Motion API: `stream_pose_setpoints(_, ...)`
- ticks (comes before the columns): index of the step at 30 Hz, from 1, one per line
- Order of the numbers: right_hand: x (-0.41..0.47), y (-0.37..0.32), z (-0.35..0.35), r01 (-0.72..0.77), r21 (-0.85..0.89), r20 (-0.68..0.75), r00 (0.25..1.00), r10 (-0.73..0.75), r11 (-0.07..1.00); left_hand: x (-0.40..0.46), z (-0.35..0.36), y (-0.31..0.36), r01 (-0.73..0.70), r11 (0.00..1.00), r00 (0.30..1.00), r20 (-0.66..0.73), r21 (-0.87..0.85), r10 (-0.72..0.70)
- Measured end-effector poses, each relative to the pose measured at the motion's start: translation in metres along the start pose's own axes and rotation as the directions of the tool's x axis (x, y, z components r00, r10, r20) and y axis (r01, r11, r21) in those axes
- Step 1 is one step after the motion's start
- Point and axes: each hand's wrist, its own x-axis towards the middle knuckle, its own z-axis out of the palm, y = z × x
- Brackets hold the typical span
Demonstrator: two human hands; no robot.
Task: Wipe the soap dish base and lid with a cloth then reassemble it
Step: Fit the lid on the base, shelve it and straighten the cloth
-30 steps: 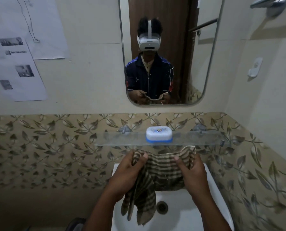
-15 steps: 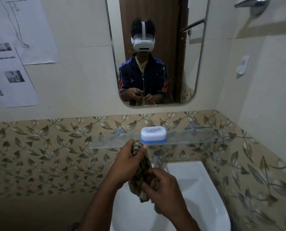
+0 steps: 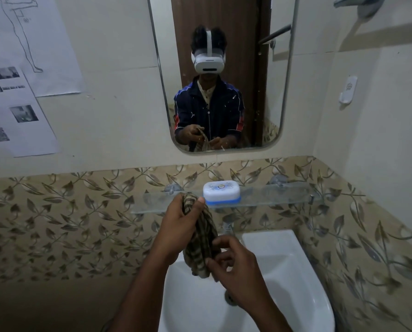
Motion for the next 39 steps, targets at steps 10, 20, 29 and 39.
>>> stream_pose_setpoints(10, 0.002, 0.004, -0.033, -0.032, -0.05, 0.038, 0.999, 0.034, 0.998, 0.001, -0.012, 0.003, 0.024, 1.0, 1.0, 0.001, -0.019, -0.023)
stream_pose_setpoints(20, 0.004, -0.002, 0.003, 0.002, -0.017, 0.12, 0.993, 0.001, 1.0, -0.004, -0.012, 0.014, 0.02, 1.0, 1.0, -0.011, -0.024, -0.021)
stream_pose_setpoints(29, 0.023, 0.022, -0.051, -0.223, 0.605, 0.176, 0.974, 0.145, 0.764, -0.014, -0.038, 0.037, -0.088, 0.974, 0.954, 0.3, 0.208, 0.022)
stream_pose_setpoints(39, 0.005, 0.005, -0.032, -0.566, 0.72, 0.56, 0.816, 0.145, 0.402, -0.027, -0.039, 0.059, -0.164, 0.986, 0.861, 0.491, 0.024, 0.131)
